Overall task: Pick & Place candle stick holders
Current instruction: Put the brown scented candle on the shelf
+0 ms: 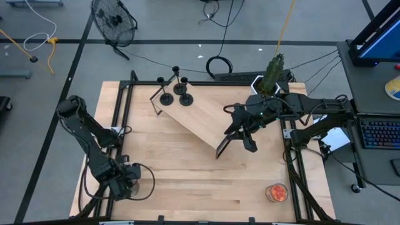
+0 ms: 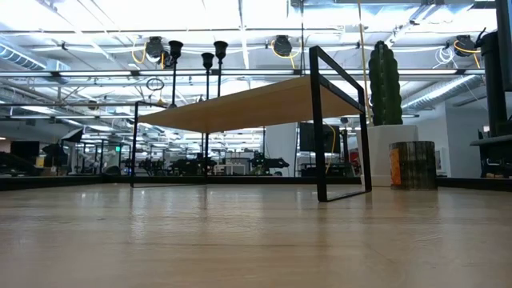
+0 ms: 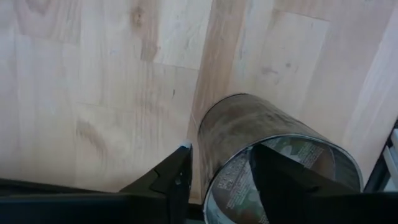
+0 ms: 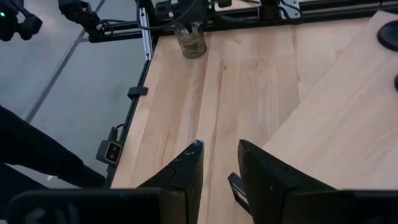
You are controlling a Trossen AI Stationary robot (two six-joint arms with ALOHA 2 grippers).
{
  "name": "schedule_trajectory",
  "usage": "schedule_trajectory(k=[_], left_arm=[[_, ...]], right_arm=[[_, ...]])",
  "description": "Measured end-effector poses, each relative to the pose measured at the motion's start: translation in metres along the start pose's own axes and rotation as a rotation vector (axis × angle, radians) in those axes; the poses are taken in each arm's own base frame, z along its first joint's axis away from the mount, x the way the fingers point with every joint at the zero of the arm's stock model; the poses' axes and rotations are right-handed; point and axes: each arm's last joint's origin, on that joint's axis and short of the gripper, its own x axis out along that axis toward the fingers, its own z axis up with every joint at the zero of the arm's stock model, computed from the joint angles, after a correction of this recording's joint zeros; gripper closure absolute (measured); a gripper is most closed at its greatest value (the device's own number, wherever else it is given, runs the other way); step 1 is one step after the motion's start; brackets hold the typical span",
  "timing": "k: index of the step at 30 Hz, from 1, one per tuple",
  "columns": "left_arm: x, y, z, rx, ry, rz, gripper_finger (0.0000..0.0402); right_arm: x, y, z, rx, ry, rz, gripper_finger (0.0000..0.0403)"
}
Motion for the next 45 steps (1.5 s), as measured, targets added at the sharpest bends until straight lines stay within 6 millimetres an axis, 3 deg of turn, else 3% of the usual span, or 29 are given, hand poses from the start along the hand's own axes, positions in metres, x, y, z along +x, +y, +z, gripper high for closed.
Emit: schedule_trajectory(k=[9, 11, 19, 31, 45], left_arm=[[0.001, -0.002, 0.001, 0.006, 0.004, -0.027, 0.0378], [0.001, -0.003, 0.001, 0.001, 0.004, -0.033, 0.0392], [-0.005, 0.002, 0.001, -0.045, 0.038, -0.074, 0.0396], [-0.03, 0.022, 0.018, -0.173, -0.041, -0.182, 0.0398], [-0.119, 0.042, 0.08, -0.188, -0.484, -0.225, 0.04]], right_arm=[[0.0, 0.001, 0.004, -0.009, -0.042, 0.007, 0.031], [0.0, 0.001, 0.004, -0.009, -0.042, 0.006, 0.031], [0.0, 0.001, 0.004, -0.009, -0.042, 0.006, 0.031], [0.0, 0.001, 0.004, -0.009, -0.043, 0.006, 0.031], [0.0, 0.001, 0.004, -0.009, -0.042, 0.006, 0.031]])
